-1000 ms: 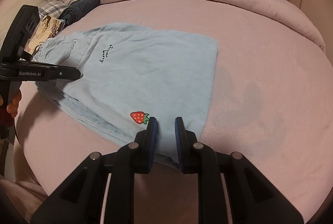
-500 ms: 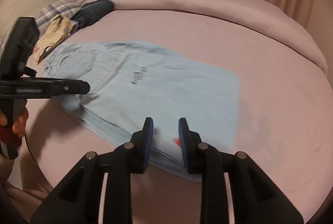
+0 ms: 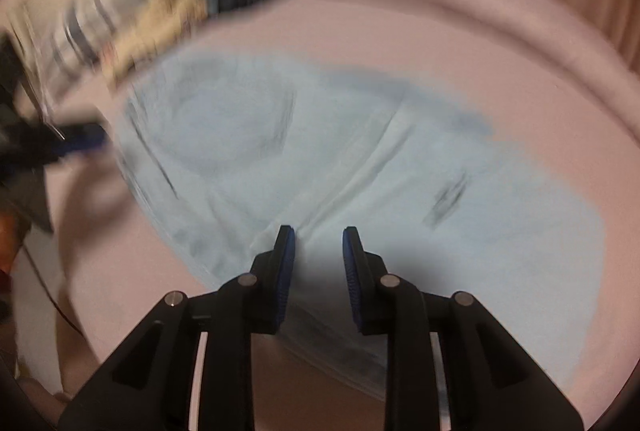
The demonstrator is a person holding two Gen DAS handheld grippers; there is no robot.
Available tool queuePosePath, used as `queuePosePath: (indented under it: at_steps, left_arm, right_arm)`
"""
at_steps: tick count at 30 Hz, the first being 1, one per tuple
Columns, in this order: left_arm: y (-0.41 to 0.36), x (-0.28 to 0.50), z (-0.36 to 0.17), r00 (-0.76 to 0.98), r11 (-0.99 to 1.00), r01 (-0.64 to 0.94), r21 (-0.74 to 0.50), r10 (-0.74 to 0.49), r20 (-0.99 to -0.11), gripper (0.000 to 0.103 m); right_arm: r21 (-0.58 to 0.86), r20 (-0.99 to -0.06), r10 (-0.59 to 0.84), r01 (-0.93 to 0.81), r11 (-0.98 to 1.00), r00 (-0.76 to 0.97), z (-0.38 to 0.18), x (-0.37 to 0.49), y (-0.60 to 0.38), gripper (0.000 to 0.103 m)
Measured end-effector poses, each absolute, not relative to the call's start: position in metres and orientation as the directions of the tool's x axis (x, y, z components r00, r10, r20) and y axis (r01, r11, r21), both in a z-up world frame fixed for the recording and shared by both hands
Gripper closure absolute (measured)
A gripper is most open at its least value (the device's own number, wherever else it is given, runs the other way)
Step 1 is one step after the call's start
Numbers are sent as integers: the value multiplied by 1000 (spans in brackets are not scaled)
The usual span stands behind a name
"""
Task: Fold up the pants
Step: 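Grasp the elastic waistband with the left gripper and lift it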
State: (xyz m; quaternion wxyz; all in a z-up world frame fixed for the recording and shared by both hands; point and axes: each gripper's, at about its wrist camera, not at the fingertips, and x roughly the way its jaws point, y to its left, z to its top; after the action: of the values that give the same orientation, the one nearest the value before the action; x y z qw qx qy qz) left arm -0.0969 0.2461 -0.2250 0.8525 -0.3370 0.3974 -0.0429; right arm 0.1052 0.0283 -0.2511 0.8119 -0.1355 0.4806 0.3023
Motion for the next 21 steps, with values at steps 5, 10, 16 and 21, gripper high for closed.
queuePosePath:
  at_steps: [5,10,16,21]
  left_arm:
    - [262,-109,-231,684,717,-270,-642,-326,-652,53]
    - [278,-117,-244,711,604,-349,-716,-328,-623,33]
    - [281,-104,-252,710,543,-391,-743,-335,-619,33]
    - [285,-96,-259,705,527,-429,-734,-312,-636,33]
  right_arm:
    - [89,-852,370,-595,799,370,-245,106,27,78]
    - [87,-805,420,-617,782,419,-219,93,20,74]
    - [70,-798,433,-651,756,418,-215,83,27,73]
    - [68,-805,429,-654,754,411,-217,80,30,73]
